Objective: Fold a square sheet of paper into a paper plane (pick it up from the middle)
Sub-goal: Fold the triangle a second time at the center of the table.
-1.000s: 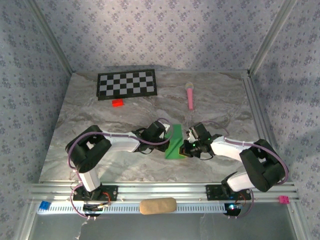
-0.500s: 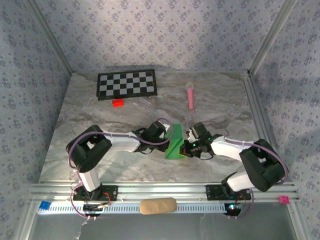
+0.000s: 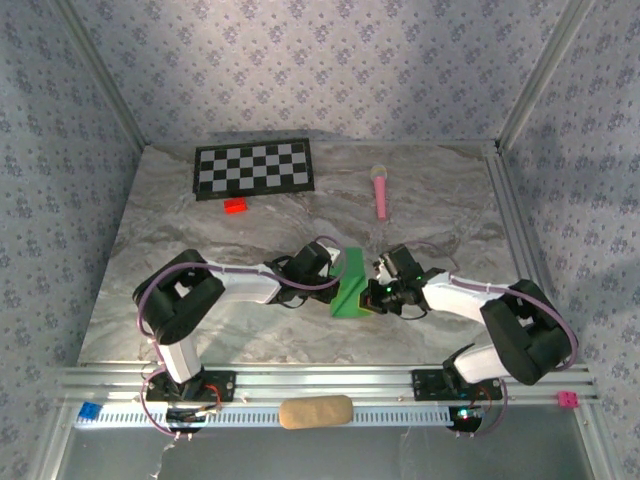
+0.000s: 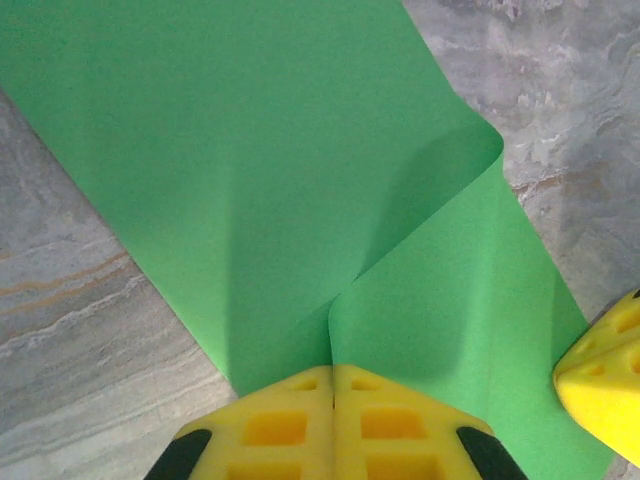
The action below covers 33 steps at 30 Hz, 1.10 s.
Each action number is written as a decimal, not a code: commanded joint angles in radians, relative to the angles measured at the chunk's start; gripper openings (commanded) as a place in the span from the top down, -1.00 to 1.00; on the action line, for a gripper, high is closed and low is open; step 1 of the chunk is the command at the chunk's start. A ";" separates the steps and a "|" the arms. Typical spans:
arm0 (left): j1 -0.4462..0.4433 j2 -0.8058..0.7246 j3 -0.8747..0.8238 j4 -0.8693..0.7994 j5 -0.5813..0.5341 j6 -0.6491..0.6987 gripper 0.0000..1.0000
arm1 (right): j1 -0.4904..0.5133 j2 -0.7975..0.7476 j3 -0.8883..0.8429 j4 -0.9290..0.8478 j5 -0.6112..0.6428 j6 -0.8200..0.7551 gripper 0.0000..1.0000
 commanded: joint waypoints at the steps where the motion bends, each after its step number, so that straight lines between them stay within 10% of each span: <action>1: 0.005 0.027 0.002 -0.010 0.018 -0.009 0.95 | -0.008 -0.067 0.017 0.033 0.032 0.060 0.93; 33: 0.005 0.037 0.011 -0.026 0.017 0.001 0.96 | 0.037 0.145 -0.065 0.405 0.052 0.255 1.00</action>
